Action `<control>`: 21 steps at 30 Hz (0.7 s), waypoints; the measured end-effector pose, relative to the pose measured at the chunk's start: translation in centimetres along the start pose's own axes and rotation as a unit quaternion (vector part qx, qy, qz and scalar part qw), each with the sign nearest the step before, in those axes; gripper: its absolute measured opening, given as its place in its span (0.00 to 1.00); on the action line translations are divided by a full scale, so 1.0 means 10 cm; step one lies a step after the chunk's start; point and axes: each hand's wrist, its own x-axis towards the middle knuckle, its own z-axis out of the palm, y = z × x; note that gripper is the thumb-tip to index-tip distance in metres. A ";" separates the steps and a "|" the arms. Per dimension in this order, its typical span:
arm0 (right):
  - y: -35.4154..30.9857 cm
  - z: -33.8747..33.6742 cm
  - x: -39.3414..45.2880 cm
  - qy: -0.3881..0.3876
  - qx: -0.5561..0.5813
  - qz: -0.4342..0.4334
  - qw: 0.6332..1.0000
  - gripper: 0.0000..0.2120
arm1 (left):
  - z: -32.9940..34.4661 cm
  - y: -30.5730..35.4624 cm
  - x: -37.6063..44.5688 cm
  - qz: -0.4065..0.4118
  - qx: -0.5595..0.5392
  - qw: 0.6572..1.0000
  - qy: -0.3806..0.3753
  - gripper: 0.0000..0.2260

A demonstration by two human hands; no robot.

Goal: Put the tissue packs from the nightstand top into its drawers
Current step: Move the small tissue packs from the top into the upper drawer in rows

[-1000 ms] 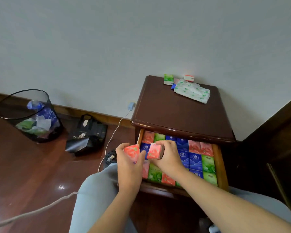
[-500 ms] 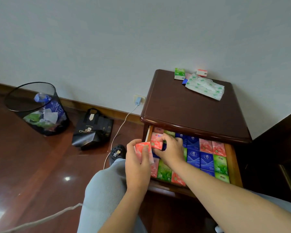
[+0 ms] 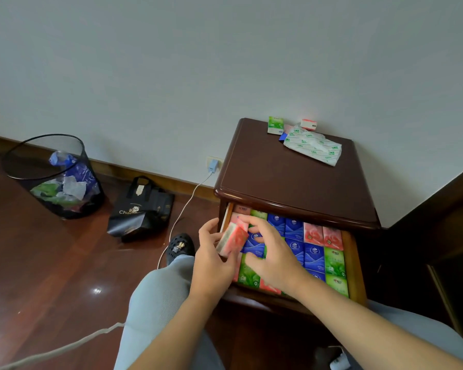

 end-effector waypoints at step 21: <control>0.41 -0.12 0.00 0.127 0.240 0.396 0.877 0.10 | 0.11 -0.02 -0.05 0.144 0.286 0.944 -0.085 0.22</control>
